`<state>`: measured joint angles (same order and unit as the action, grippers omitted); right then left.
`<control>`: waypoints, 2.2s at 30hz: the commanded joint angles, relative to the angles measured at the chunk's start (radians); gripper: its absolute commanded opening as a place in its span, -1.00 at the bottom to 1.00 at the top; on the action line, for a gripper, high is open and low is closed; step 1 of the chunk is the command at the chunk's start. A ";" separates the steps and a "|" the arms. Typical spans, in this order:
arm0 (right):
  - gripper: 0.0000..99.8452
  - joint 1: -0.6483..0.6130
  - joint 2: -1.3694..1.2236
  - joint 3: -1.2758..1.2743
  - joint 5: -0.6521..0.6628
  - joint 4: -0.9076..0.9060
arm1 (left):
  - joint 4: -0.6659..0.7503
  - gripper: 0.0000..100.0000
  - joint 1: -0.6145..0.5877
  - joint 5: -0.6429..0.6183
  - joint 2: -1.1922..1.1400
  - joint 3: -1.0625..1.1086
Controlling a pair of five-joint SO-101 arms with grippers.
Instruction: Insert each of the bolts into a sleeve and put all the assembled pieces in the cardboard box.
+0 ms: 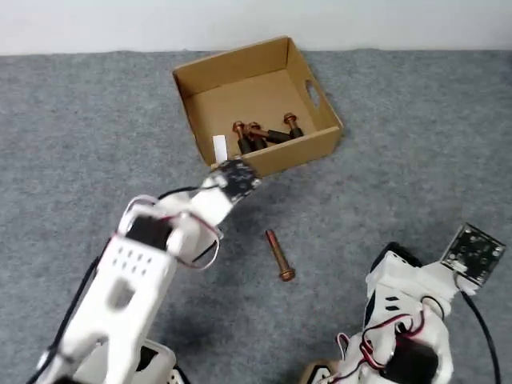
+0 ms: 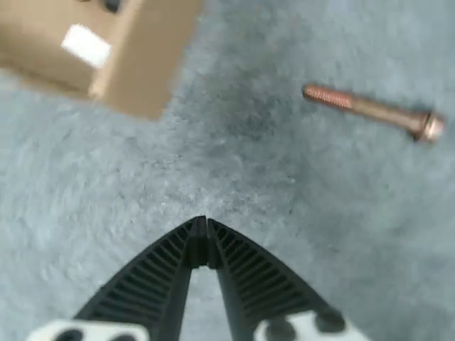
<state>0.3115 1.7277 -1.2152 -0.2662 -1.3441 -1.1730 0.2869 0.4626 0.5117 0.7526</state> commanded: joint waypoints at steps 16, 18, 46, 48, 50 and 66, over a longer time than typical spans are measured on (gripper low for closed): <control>-0.98 0.013 0.015 -0.002 0.009 0.030 | -0.166 -0.66 0.290 0.460 -0.482 -0.401; -0.98 0.015 0.015 -0.003 0.009 0.038 | -0.166 -0.66 0.310 0.497 -0.546 -0.440; -0.98 0.015 0.015 -0.005 0.009 0.039 | -0.166 -0.66 0.399 0.502 -1.036 -0.805; -0.98 0.015 0.015 -0.005 0.009 0.039 | -0.166 -0.67 0.399 0.502 -1.046 -0.806; -0.98 0.015 0.015 -0.005 0.009 0.039 | -0.167 -0.72 0.399 0.502 -1.054 -0.811; -0.98 0.015 0.015 -0.005 0.006 0.039 | -0.242 -0.99 0.371 0.419 -0.988 -0.809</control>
<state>0.3130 1.7277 -1.2244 -0.2662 -1.3380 -1.4016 0.6889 0.9275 -0.5409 -0.0361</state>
